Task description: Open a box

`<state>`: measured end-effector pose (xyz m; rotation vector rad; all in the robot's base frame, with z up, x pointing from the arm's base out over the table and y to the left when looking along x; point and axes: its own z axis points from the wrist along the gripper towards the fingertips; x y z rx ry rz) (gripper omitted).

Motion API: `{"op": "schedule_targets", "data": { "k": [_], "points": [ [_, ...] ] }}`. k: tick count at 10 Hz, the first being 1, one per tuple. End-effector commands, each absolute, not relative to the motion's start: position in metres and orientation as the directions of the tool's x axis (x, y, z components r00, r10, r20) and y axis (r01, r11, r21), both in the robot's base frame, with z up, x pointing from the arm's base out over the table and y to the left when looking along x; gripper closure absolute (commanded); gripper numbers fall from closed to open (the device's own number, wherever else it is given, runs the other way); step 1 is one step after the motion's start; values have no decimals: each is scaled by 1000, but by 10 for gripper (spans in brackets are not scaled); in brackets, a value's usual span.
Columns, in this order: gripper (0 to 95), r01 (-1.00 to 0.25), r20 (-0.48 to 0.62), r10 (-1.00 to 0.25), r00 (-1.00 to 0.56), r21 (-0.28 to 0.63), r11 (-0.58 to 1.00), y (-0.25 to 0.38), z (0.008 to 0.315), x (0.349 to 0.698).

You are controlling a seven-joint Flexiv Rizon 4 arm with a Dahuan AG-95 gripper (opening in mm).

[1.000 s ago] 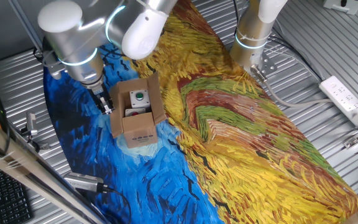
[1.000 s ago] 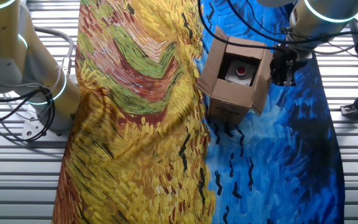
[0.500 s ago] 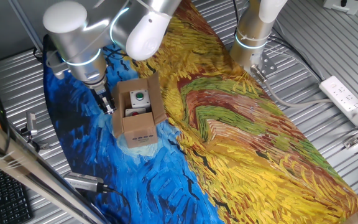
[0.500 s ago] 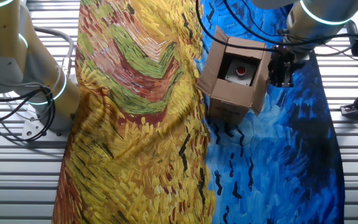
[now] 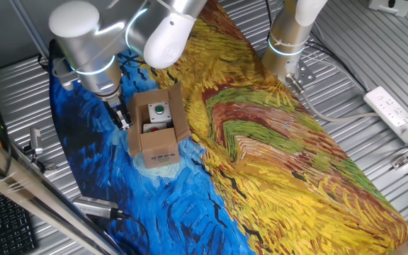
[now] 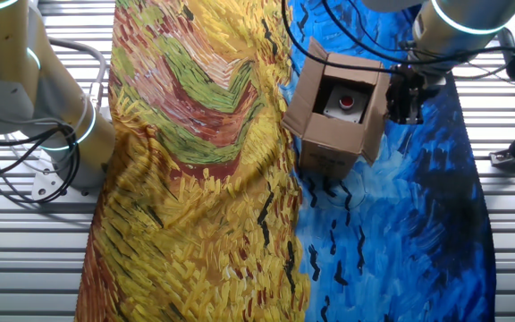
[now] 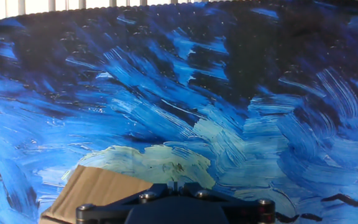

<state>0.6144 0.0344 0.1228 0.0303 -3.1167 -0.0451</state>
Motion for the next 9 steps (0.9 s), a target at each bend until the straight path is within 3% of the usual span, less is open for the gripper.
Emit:
{"op": "schedule_targets", "data": {
  "k": [1,9],
  "points": [
    [950,-18,29,-19,-999,30,999,36,135,612],
    [950,72,43,70,-997,49,996,47,184,577]
  ]
}}
